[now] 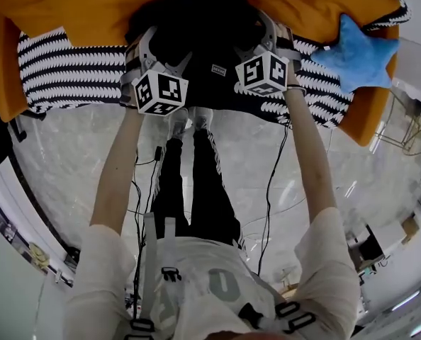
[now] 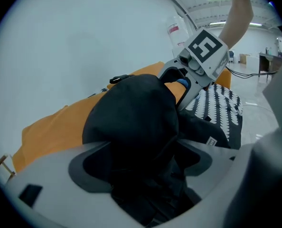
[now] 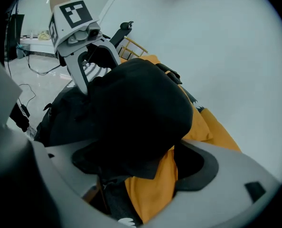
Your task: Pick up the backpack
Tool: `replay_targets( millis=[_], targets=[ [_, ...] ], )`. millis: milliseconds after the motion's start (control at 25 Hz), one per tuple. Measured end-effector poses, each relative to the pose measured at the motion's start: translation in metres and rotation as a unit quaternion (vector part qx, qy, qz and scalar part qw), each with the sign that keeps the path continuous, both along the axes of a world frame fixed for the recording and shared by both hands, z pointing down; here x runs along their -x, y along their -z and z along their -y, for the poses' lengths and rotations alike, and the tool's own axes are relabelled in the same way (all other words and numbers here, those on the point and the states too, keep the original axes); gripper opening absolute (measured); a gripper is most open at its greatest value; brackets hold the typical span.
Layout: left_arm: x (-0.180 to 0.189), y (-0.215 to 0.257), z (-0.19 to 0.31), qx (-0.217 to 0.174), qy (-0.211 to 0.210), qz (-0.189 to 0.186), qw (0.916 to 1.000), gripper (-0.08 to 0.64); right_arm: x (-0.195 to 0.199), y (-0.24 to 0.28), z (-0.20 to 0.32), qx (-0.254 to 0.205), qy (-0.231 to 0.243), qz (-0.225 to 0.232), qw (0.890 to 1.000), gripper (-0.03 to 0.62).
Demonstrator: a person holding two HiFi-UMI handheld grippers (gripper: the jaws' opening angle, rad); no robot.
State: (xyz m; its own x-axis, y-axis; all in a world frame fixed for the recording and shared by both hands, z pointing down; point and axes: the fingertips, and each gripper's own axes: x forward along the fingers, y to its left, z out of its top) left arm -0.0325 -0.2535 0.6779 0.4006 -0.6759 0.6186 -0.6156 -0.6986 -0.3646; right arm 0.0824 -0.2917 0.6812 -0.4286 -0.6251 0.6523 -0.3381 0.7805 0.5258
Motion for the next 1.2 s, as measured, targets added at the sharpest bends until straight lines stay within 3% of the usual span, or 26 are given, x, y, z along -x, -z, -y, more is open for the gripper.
replay_targets(
  millis=[120, 200, 440, 600, 920, 1200],
  targets=[
    [-0.003, -0.002, -0.002, 0.000, 0.005, -0.008, 1.0000, 0.337, 0.004, -0.001, 0.006, -0.003, -0.008, 0.015, 1.000, 0.410],
    [-0.006, -0.002, -0.003, -0.002, 0.010, -0.012, 0.9999, 0.283, 0.006, -0.001, 0.009, -0.003, -0.012, 0.017, 1.000, 0.369],
    [-0.002, 0.005, 0.002, -0.005, 0.044, -0.037, 0.9983, 0.153, 0.018, 0.003, 0.006, 0.007, -0.023, 0.023, 0.999, 0.225],
    [-0.003, 0.018, 0.012, -0.008, 0.058, -0.052, 0.9969, 0.081, 0.023, 0.012, -0.001, 0.006, -0.023, 0.028, 0.999, 0.090],
    [0.000, 0.064, 0.012, -0.027, 0.060, -0.072, 0.9953, 0.058, 0.030, 0.056, -0.006, -0.018, -0.017, 0.027, 0.999, 0.034],
    [0.006, 0.160, 0.010, -0.076, 0.050, -0.094, 0.9913, 0.055, 0.035, 0.154, -0.008, -0.057, -0.039, 0.056, 0.996, 0.031]
  ],
)
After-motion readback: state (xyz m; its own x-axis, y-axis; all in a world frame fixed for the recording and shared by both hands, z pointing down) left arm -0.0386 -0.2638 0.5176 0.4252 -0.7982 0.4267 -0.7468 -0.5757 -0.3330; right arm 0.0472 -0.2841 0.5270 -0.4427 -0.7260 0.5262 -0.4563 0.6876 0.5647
